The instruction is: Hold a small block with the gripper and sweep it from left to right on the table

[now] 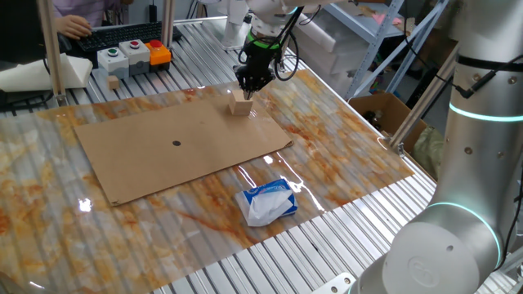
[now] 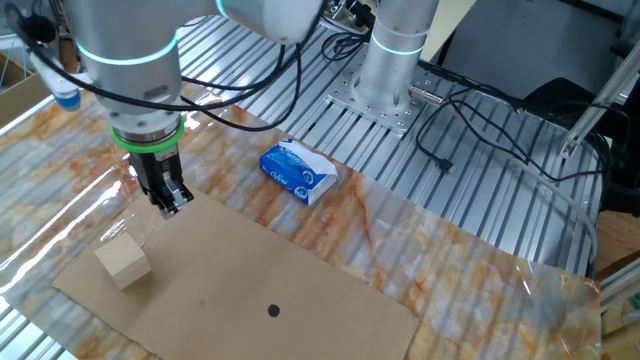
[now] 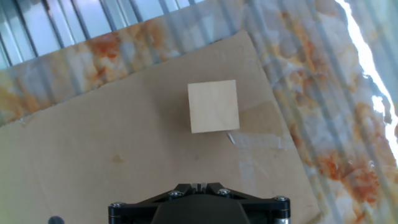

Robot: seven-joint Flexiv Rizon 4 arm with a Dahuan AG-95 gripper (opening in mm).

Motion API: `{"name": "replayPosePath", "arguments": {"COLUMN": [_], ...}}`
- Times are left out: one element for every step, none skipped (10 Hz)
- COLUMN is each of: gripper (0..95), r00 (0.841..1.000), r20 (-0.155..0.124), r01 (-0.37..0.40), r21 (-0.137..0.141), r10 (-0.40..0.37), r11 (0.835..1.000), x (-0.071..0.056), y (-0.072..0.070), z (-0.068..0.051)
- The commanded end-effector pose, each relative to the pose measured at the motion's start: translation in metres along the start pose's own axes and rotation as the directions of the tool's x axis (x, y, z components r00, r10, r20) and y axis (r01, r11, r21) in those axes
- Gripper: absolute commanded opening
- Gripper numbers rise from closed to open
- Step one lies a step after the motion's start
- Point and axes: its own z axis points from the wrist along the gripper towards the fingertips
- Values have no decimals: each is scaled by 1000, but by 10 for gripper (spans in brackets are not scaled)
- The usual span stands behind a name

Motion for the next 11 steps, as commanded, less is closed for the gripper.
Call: {"name": "replayPosePath", "arguments": {"gripper": [0,0,0,0,0,0,0,0,0,0,0], "r00": [1000,1000,1000,1000,1000,999,999,1000,1000,1000,1000], "r20": [6,5,1,-5,-3,1,4,4,0,0,-2], "r01": [-18,-19,-18,-25,-31,-34,-31,-23,-6,10,17], "r21": [-1,-1,-2,5,4,1,1,2,2,5,6], "r10": [18,19,18,25,31,34,31,23,6,-10,-17], "r11": [1000,1000,1000,1000,1000,999,1000,1000,1000,1000,1000], "x": [1,1,1,1,1,1,1,1,1,1,1], "y": [0,0,0,0,0,0,0,0,0,0,0], "z": [0,0,0,0,0,0,0,0,0,0,0]}}
